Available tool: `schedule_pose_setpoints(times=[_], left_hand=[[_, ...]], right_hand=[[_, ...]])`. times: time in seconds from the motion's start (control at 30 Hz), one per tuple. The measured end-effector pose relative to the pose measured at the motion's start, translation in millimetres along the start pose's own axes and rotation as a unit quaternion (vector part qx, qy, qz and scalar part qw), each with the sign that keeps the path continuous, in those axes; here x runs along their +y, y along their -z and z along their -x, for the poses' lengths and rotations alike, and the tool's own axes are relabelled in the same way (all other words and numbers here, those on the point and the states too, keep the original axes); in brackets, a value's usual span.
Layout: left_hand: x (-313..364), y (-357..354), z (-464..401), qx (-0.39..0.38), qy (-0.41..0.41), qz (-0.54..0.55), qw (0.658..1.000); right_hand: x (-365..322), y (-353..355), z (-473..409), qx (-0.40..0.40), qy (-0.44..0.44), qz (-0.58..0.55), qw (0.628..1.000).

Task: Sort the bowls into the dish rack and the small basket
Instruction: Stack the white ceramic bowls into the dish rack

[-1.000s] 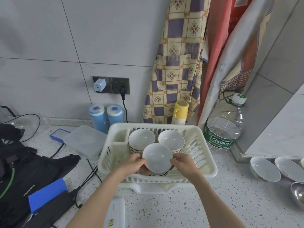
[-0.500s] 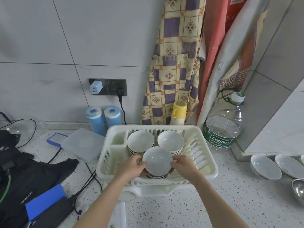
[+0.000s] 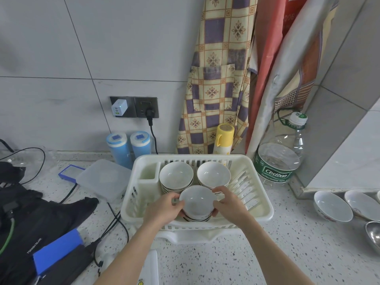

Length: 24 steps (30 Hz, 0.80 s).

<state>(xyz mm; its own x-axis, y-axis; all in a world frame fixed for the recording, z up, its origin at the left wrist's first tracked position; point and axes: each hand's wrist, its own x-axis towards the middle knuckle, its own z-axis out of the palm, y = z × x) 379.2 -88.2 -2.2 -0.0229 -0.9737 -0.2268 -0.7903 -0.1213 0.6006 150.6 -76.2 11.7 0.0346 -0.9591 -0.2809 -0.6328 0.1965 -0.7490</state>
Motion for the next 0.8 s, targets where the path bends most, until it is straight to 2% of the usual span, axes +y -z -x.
schedule_pose_setpoints(times=[0.37, 0.5, 0.67, 0.73, 0.8], left_hand=[[0, 0, 5, -0.008, -0.008, -0.048, 0.999], [3, 0, 8, 0.019, -0.005, -0.092, 0.996], [5, -2, 8, 0.022, 0.010, -0.117, 0.993], [5, -3, 8, 0.022, 0.010, -0.124, 0.992], [4, -3, 8, 0.024, 0.003, -0.130, 0.991]], right_hand=[[0, -3, -3, 0.007, -0.007, 0.060, 0.998], [1, -4, -4, 0.019, -0.014, 0.068, 0.997], [-2, -5, -8, 0.079, -0.097, 0.053, 0.991], [-3, -6, -11, 0.035, -0.127, 0.071, 0.989], [-6, -5, -15, -0.019, -0.155, 0.027, 0.987]])
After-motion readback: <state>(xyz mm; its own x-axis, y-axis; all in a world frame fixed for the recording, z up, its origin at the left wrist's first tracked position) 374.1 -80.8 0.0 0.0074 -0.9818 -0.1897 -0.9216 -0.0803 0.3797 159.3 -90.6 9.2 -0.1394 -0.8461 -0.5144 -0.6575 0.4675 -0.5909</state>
